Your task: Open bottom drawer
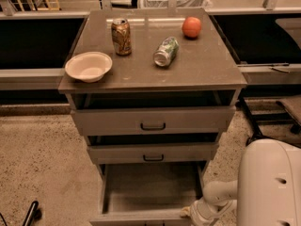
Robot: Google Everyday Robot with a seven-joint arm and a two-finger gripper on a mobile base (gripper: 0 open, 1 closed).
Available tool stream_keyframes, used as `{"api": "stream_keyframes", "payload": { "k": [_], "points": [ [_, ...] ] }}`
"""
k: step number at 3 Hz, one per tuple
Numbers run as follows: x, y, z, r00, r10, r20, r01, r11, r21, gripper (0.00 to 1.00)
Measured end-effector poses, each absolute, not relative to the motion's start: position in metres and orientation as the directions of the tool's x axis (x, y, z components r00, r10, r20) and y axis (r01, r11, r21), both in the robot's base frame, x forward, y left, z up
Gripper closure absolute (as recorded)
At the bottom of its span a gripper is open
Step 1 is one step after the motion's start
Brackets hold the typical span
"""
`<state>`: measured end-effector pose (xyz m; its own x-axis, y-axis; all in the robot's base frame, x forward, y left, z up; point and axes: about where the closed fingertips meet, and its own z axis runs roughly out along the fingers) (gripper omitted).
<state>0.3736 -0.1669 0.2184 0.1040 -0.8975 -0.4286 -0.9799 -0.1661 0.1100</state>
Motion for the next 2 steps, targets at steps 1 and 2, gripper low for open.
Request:
{"api": "stream_keyframes", "payload": {
  "k": [1,2],
  "points": [
    [0.377,-0.15,0.247,0.151,-0.89,-0.431,-0.975,-0.206,0.084,0.22],
    [0.378,-0.121,0.262,0.154,-0.835,-0.528,-0.973,-0.22,0.065,0.06]
  ]
}}
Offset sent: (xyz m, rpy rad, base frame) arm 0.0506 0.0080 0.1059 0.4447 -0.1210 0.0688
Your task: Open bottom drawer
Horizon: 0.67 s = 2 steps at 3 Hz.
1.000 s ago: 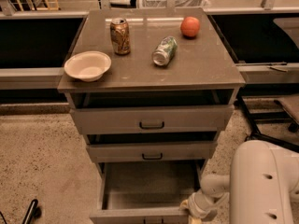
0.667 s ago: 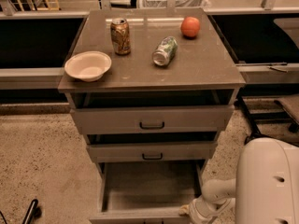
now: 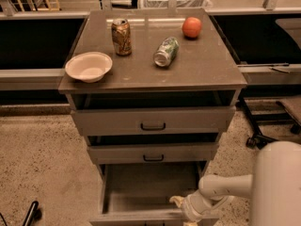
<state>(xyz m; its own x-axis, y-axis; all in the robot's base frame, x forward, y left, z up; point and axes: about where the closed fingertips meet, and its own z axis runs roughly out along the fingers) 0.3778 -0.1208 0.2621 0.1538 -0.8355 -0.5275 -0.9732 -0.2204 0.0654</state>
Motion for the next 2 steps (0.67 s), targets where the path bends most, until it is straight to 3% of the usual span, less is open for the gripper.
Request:
{"api": "stream_keyframes", "payload": {
  "k": [2],
  "points": [
    [0.377,-0.1349,0.2736,0.178,-0.801,-0.571,-0.97,-0.242,0.036,0.0]
  ]
}}
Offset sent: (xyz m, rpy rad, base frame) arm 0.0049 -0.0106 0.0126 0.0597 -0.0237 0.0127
